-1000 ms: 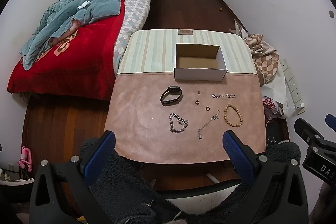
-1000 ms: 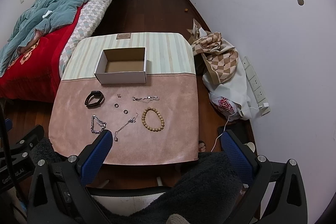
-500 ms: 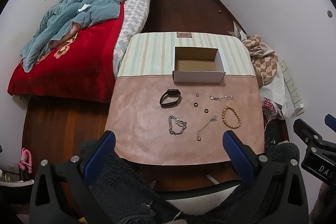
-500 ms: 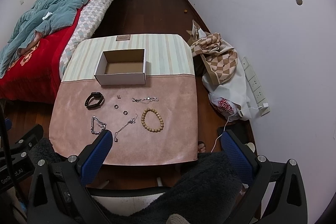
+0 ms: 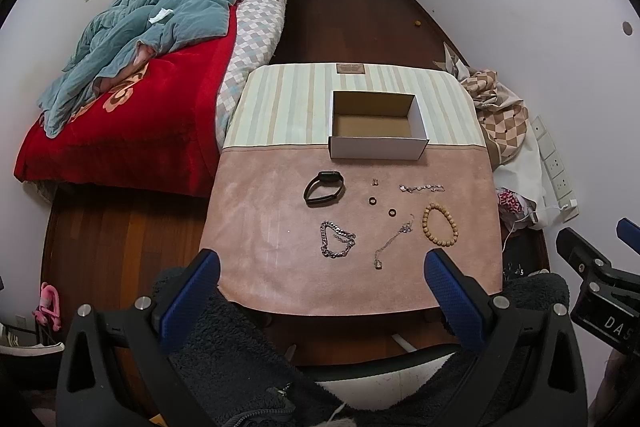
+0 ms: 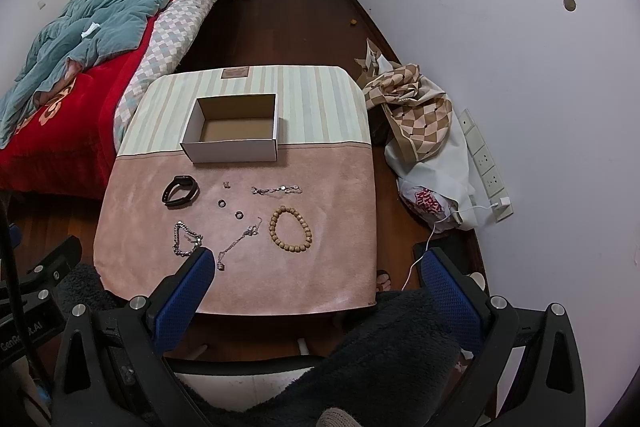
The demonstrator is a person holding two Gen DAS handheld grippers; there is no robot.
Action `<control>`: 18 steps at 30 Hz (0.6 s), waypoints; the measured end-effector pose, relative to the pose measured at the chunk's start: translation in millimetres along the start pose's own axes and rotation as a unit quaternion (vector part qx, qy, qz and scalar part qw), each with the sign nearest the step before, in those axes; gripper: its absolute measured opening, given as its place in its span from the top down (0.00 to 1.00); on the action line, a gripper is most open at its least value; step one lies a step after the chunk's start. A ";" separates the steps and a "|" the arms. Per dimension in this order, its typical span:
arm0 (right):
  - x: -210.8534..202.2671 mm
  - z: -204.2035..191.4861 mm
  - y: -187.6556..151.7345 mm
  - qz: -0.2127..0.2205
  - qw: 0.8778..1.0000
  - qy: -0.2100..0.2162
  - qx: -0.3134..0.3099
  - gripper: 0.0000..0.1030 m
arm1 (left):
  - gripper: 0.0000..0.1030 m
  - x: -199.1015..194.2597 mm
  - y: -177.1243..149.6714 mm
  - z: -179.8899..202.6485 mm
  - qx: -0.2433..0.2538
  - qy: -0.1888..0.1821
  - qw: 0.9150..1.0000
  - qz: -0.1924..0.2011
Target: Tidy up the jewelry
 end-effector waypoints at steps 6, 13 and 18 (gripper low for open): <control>0.3 -0.4 -0.1 -0.001 1.000 0.000 0.001 0.00 | 0.00 -0.6 0.5 -0.5 -0.001 0.002 1.000 0.004; 17.1 9.5 11.4 -0.004 1.000 -0.007 0.015 0.00 | 0.00 17.7 29.3 6.1 0.006 0.029 0.997 0.069; 70.1 26.6 26.1 -0.030 0.999 0.003 0.045 0.00 | 0.00 60.7 53.7 10.7 0.007 0.056 0.996 0.071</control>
Point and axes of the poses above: each gripper's, at about its wrist camera, not at the fingertips, and x roughly the way its jaws point, z to its right, y to its top, the point moved 1 cm from there along x, roughly the way its jaws point, and after that the axes turned 13 degrees about -x, right-handed, at the moved point
